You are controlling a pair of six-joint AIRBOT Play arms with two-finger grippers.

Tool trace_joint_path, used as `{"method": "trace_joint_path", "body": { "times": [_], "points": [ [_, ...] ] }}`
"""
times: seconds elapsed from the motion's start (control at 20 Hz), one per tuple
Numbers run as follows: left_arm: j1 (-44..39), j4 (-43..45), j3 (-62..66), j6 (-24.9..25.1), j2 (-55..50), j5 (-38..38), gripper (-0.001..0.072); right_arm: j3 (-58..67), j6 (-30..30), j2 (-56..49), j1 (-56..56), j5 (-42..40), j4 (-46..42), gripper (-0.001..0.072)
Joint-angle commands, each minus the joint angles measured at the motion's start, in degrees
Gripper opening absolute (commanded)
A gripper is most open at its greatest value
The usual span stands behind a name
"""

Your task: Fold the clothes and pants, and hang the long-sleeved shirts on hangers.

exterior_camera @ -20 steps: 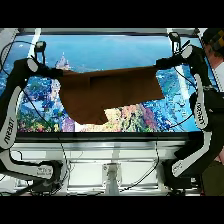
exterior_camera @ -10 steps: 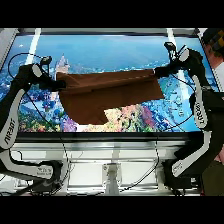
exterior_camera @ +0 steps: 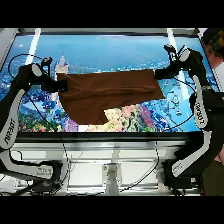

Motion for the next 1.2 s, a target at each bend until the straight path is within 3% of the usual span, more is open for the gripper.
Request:
{"method": "trace_joint_path", "body": {
  "times": [0.0, 0.2, 0.4, 0.55, 0.9, 1.05, 1.15],
  "points": [
    [0.9, -0.2, 0.0, 0.1, 0.8, -0.7, 0.0558, 0.2, 0.0, 0.0, -0.3, 0.9, -2.5, 0.0429],
    [5.6, 3.0, 0.0, 0.1, 4.9, -6.5, 0.0555, 0.2, -0.4, 0.2, -5.8, 4.7, -2.6, 0.0429],
    [11.8, 0.7, -0.9, 1.9, 7.1, -12.6, 0.0555, 0.2, -0.4, 0.2, -13.4, 8.8, 0.4, 0.0428],
    [13.3, -7.6, -6.9, 7.5, 7.6, -13.7, 0.0555, 0.2, -0.5, 0.2, -16.8, 9.6, 3.6, 0.0426],
    [12.9, -24.5, -29.7, 21.9, 12.9, -3.5, 0.0554, 0.2, -2.8, 0.2, -17.8, 9.0, 5.0, 0.0425],
    [12.9, -32.0, -35.3, 26.9, 13.3, -3.3, 0.0476, 0.2, -3.0, 0.2, -17.8, 9.1, 6.2, 0.0425],
    [12.9, -35.6, -37.8, 29.0, 13.3, -3.3, 0.0477, 0.2, -3.0, 0.2, -17.8, 9.3, 7.2, 0.0424]
  ]
}}
